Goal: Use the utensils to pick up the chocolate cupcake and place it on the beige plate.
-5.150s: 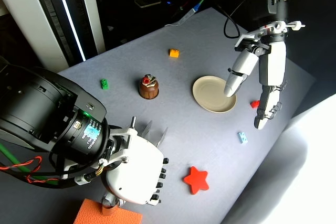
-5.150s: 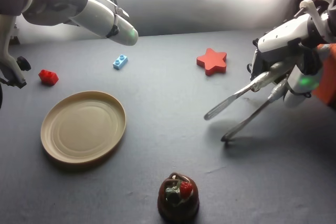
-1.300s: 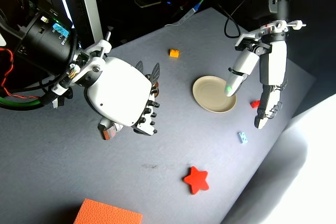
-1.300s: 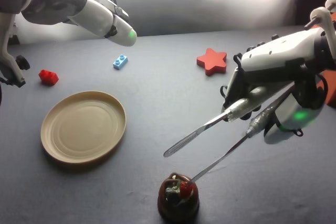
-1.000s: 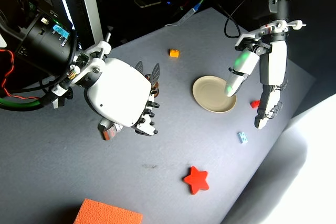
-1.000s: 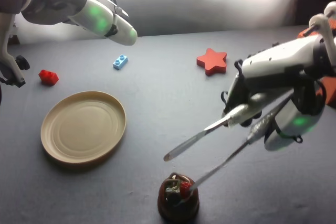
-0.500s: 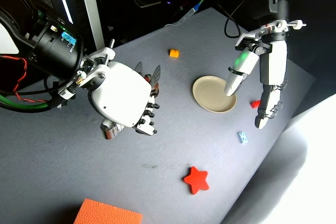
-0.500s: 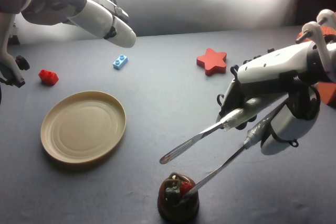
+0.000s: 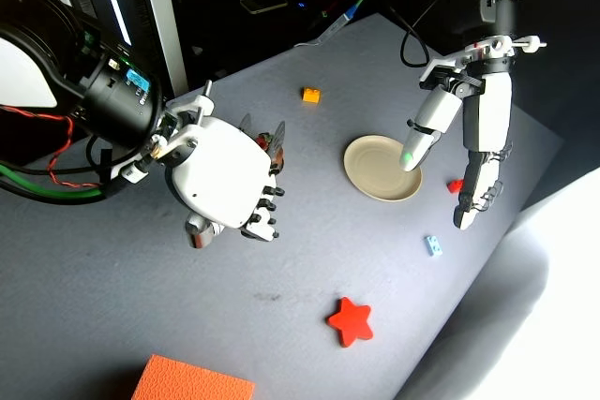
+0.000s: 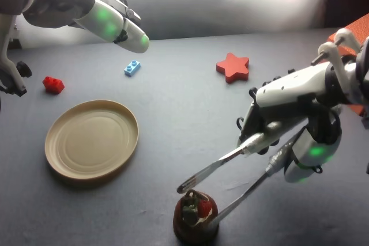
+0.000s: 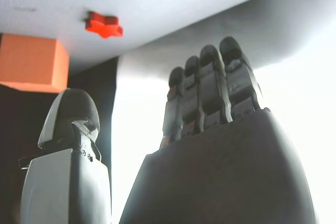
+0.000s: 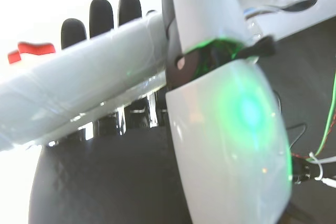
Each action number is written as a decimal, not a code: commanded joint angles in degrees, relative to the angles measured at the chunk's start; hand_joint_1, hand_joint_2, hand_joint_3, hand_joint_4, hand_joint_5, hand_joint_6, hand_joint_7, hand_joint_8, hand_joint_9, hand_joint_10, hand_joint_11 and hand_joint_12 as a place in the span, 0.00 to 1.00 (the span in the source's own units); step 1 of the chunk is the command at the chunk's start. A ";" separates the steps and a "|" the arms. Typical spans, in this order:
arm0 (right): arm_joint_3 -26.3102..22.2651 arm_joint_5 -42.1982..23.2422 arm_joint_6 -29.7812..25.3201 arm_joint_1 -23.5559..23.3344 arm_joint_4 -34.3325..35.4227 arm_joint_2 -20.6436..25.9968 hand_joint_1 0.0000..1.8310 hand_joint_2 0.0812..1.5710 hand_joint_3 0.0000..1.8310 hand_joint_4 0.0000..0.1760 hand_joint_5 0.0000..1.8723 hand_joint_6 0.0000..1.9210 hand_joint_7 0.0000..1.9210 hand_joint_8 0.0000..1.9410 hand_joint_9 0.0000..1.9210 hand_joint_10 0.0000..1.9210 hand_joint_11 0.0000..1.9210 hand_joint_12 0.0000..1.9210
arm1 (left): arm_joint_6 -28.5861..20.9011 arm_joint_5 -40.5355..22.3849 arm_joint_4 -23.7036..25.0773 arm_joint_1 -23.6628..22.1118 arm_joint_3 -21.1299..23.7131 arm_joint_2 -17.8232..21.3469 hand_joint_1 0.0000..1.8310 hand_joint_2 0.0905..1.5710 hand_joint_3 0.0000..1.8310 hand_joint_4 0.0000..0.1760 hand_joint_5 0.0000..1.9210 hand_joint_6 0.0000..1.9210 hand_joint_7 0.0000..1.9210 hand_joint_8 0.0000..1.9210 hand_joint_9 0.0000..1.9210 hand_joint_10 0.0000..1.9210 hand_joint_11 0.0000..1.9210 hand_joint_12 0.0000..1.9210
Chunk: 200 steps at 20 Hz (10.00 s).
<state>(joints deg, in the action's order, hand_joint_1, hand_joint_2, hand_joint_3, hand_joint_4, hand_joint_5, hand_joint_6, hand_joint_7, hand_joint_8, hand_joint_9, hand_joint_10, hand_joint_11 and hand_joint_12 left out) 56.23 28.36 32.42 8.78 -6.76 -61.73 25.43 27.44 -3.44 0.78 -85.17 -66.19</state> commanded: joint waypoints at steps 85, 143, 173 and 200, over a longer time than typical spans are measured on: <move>5.18 -2.99 -4.66 -0.03 -5.55 -4.36 0.74 0.75 0.00 0.00 0.41 0.61 0.42 0.67 0.40 0.75 0.31 0.77 | -0.34 -4.47 -0.25 -0.90 -0.54 0.41 0.32 0.73 0.00 0.00 0.09 0.00 0.08 0.00 0.08 0.00 0.00 0.19; 44.74 -9.23 -3.11 -3.15 6.15 -38.16 0.81 0.74 0.00 0.00 0.40 0.61 0.40 0.65 0.42 0.66 0.34 0.90 | 0.09 -4.02 -0.26 -1.32 -0.88 -1.14 0.32 0.72 0.00 0.00 0.09 0.00 0.08 0.00 0.07 0.00 0.00 0.18; 46.93 -8.04 -0.30 -1.95 4.68 -40.12 0.74 0.75 0.00 0.00 0.40 0.63 0.39 0.67 0.41 0.76 0.27 0.77 | 0.42 -3.96 -0.24 -1.36 -0.77 -1.31 0.30 0.73 0.00 0.00 0.07 0.00 0.06 0.00 0.05 0.00 0.00 0.11; 46.98 -8.83 0.66 -1.94 4.37 -40.21 0.66 0.74 0.00 0.00 0.44 0.58 0.45 0.66 0.35 0.56 0.23 0.75 | 0.77 -3.96 -0.21 -0.70 -0.03 -0.69 0.34 0.72 0.00 0.00 0.09 0.00 0.08 0.00 0.06 0.00 0.00 0.14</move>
<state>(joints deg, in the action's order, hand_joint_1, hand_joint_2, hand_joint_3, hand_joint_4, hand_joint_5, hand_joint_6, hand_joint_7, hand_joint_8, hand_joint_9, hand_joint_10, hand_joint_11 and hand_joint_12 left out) 103.00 24.91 33.30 7.51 -2.59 -102.04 26.13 27.88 -3.44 0.30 -85.21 -67.53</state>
